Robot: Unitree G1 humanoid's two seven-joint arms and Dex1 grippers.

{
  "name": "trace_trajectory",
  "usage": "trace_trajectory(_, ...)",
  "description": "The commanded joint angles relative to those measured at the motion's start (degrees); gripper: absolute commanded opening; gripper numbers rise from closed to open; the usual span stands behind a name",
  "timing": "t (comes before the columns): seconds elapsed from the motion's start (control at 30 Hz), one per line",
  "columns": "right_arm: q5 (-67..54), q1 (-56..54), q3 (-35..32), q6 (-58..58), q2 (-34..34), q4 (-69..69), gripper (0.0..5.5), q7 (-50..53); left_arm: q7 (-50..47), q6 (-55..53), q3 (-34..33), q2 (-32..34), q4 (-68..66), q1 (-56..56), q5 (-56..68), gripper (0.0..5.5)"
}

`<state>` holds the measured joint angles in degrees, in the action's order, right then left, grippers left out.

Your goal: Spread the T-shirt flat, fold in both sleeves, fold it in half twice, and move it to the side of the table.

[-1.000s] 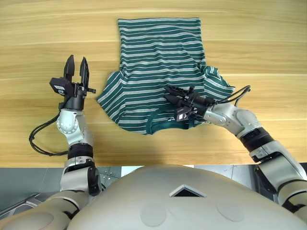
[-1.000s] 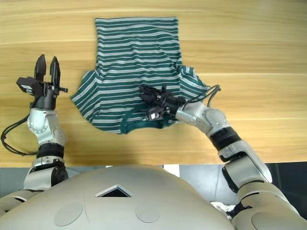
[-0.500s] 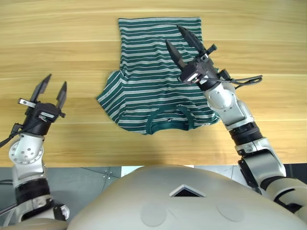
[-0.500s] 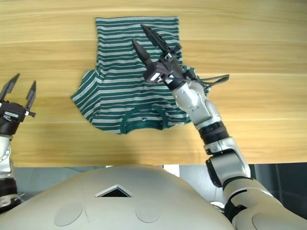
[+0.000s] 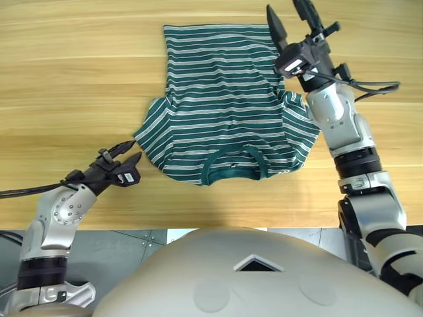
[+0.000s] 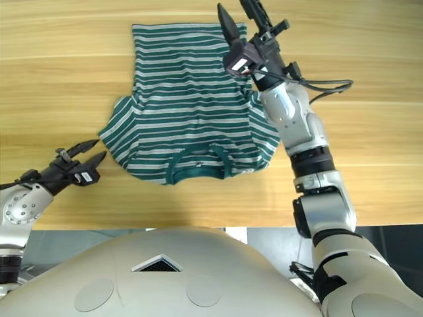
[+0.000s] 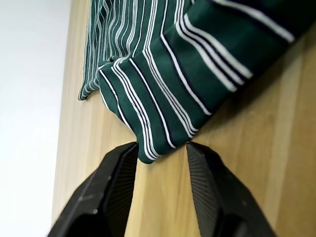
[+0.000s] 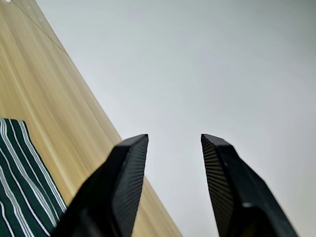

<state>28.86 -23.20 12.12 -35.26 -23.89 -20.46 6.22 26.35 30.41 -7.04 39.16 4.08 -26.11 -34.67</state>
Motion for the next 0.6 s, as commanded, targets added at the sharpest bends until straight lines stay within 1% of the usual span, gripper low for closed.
trace_trajectory(0.03, 0.7, 0.7, -0.7, 0.4, -0.5, 0.3, 1.97, 0.3, -0.9, -2.0, 4.1, 1.4, -3.9, 1.3, -3.1, 1.83)
trace_trajectory(0.37, 0.6, 1.9, -1.3, 0.5, -0.5, -0.3, 1.97, 0.5, -5.3, -4.4, 9.2, 2.9, -10.1, 7.1, -3.1, 1.83)
trace_trajectory(0.6, 1.0, 2.3, -1.5, 0.7, -0.2, -0.9, 1.97, 1.1, -6.3, -4.9, 11.1, 4.3, -11.8, 8.9, -2.5, 1.83)
